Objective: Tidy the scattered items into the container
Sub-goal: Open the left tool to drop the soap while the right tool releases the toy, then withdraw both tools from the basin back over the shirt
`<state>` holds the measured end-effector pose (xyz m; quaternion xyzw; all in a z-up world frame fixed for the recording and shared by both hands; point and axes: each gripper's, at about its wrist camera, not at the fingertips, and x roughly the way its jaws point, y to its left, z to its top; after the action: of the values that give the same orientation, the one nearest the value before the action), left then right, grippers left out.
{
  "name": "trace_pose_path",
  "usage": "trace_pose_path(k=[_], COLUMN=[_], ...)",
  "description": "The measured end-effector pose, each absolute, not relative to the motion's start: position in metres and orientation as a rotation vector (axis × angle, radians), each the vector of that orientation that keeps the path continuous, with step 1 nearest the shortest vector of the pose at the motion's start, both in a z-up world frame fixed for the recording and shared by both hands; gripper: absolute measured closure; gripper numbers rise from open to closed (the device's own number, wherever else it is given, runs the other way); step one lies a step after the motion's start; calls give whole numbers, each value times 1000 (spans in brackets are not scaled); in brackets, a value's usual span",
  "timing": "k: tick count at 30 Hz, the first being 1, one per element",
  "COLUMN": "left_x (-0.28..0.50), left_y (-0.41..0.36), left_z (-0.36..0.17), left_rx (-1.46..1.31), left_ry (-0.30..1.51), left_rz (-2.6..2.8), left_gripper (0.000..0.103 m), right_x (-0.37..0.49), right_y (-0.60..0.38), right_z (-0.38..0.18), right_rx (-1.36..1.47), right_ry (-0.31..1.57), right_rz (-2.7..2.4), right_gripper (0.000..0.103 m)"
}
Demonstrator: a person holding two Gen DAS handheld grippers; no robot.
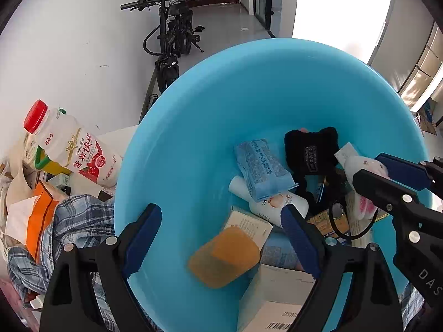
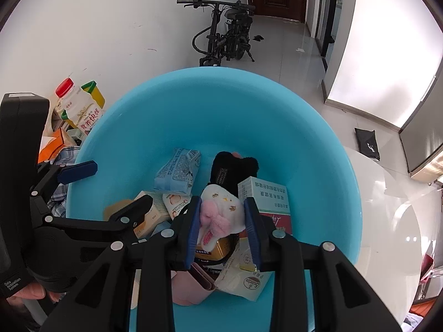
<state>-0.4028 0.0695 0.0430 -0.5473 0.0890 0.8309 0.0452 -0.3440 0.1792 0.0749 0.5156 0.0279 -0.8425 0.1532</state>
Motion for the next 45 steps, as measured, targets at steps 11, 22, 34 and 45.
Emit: trace_pose_path(k=[11,22,34,45], left_x=[-401,-398,-369,-321], left_y=[60,59,53,43], left_z=[46,55,85,119], left_rx=[-1676,-1675,-1619,-1557], left_ry=[178,170,141,187], left_rz=[2536,2557,2598,2623], left_gripper=[13,13,13,13], right_x=[-345,-339,-314,-272], right_y=[186,196,212,215], right_z=[75,83,99,115], right_rx=[1453,1442,1429,1413], right_ry=[25,20,9,87], right_rz=[-2437,-2471,-2477,-2481], right_gripper=[53,44,44,44])
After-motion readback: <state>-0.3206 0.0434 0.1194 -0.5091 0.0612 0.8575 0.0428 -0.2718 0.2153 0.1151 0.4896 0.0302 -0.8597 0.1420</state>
